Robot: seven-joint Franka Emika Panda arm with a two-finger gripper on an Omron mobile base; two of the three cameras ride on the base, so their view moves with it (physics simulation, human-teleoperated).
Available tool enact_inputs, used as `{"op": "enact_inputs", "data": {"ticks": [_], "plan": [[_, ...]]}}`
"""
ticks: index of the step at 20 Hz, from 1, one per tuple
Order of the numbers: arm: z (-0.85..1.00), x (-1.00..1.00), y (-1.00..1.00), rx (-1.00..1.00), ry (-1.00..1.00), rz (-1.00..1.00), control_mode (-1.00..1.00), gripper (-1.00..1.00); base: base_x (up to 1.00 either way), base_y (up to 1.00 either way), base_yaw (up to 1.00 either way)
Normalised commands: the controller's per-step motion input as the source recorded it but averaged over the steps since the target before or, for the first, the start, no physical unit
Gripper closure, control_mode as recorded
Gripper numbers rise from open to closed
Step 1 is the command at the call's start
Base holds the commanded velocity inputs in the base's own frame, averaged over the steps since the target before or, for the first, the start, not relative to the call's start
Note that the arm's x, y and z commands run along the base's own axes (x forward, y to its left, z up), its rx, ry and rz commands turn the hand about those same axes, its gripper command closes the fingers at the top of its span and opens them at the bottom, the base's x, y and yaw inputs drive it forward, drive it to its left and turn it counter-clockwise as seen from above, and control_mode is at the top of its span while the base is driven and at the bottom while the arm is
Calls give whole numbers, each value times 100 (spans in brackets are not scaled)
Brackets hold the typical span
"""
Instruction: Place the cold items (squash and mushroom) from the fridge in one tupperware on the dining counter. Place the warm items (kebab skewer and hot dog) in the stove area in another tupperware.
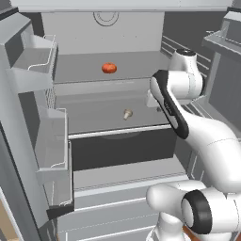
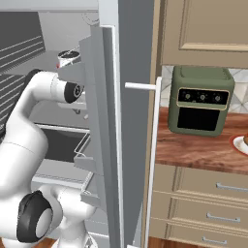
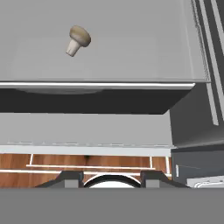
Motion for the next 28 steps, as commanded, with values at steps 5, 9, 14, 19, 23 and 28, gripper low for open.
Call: {"op": "enact_inputs", "data": {"ticks": [5,9,14,19,23,28], "plan": [[-5,0,22,4,-5,0,-100,-100,0,0,0],[-18,2,41,9,-10,-4,-100,-100,0,0,0],[-24,11,42,3,-3,-2,-100,-100,0,0,0],[-29,32,43,0,0,0,-100,-100,0,0,0],[-35,61,1,0,0,0,-100,-100,0,0,0],[-32,76,1,0,0,0,-100,-100,0,0,0]]}}
